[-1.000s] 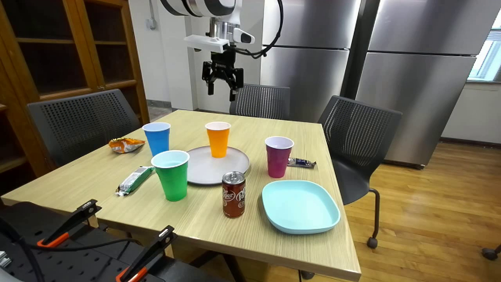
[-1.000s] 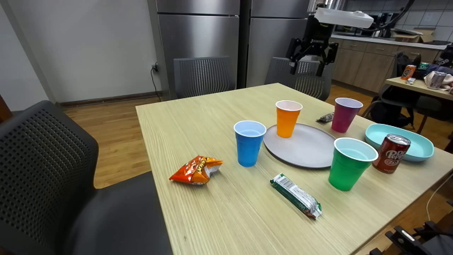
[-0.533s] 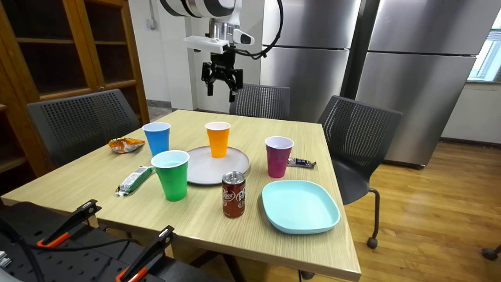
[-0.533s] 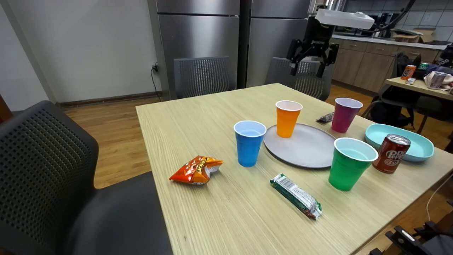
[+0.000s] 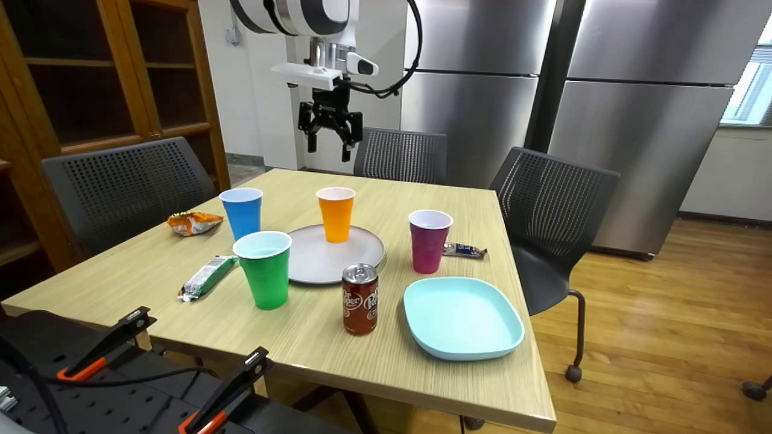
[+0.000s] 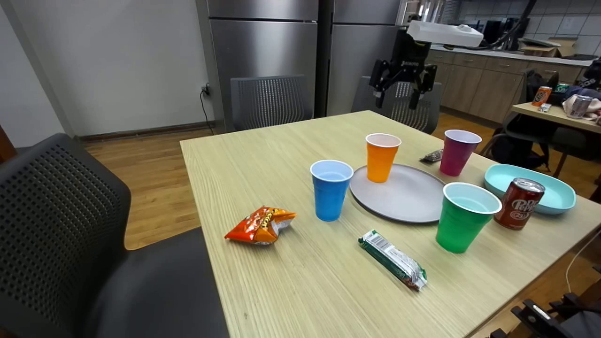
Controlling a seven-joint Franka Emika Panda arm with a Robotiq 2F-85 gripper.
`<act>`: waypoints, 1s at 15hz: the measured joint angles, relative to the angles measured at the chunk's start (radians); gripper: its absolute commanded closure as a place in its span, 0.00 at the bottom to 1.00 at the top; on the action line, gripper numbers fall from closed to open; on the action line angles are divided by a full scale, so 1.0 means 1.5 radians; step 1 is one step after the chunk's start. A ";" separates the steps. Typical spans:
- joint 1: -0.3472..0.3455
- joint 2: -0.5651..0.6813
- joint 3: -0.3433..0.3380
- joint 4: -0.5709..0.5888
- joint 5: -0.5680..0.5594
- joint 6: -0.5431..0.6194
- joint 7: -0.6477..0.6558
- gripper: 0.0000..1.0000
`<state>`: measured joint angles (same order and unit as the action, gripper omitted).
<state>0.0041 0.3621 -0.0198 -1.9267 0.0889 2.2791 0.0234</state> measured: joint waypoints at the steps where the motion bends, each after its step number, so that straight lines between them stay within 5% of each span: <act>1: 0.006 0.001 0.006 -0.005 -0.003 0.005 -0.003 0.00; 15: 0.064 0.028 0.068 -0.087 -0.032 0.149 -0.051 0.00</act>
<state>0.0995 0.4042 0.0818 -2.0576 0.0415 2.5029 -0.0533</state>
